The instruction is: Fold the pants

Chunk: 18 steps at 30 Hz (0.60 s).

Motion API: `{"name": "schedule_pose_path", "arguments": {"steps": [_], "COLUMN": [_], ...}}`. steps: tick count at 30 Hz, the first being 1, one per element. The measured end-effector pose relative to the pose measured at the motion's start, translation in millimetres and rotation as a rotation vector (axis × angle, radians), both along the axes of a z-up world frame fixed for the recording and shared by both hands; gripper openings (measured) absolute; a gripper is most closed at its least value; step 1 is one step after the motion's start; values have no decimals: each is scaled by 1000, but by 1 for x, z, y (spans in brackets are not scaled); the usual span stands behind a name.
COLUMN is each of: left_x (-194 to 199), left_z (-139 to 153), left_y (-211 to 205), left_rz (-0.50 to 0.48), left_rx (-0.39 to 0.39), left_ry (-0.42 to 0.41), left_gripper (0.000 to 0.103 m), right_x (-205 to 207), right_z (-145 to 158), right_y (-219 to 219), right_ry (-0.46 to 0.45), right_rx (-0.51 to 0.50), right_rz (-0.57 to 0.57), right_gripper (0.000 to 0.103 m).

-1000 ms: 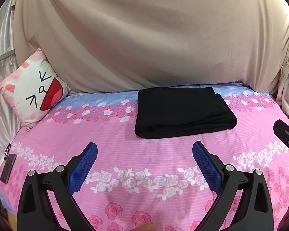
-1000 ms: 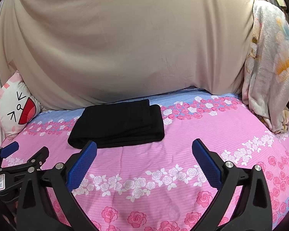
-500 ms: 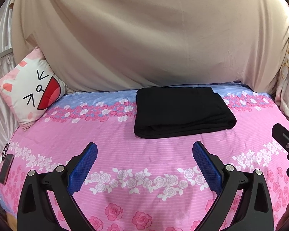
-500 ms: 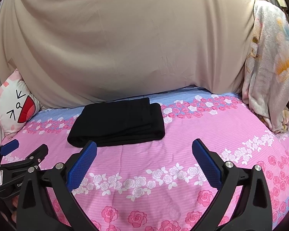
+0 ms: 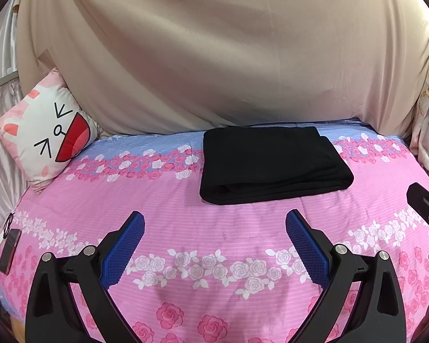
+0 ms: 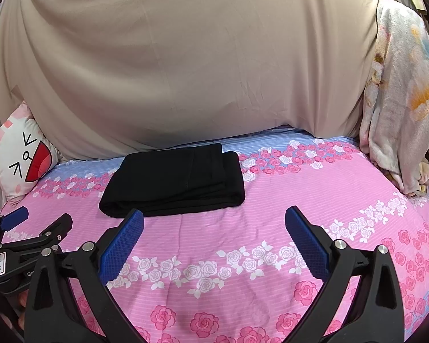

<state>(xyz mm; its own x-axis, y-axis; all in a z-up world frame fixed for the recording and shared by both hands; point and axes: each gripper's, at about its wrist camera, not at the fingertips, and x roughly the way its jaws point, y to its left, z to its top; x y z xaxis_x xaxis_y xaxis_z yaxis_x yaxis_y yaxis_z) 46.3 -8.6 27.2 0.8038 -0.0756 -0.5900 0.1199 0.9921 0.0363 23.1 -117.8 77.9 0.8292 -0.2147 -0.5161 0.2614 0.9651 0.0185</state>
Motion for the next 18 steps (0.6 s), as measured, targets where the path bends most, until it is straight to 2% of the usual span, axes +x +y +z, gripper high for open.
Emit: {"name": "schedule_pose_path", "arguments": {"steps": [7,13,18], "left_x": [5,4,1], "left_z": [-4,-5,-4], "left_y": [-1,-4,-4], "left_rz": [-17,8,-5], "left_rx": [-17,18,13], "left_ry": [17,6,4], "left_gripper": [97,97,97], "right_x": [0,0,0], "right_z": [-1,-1,-2], "right_y": [-1,-1,-2], "right_ry": [2,2,4], "right_rx": [1,2,1], "right_rz": [-2,-2,-3], "right_gripper": [97,97,97]}}
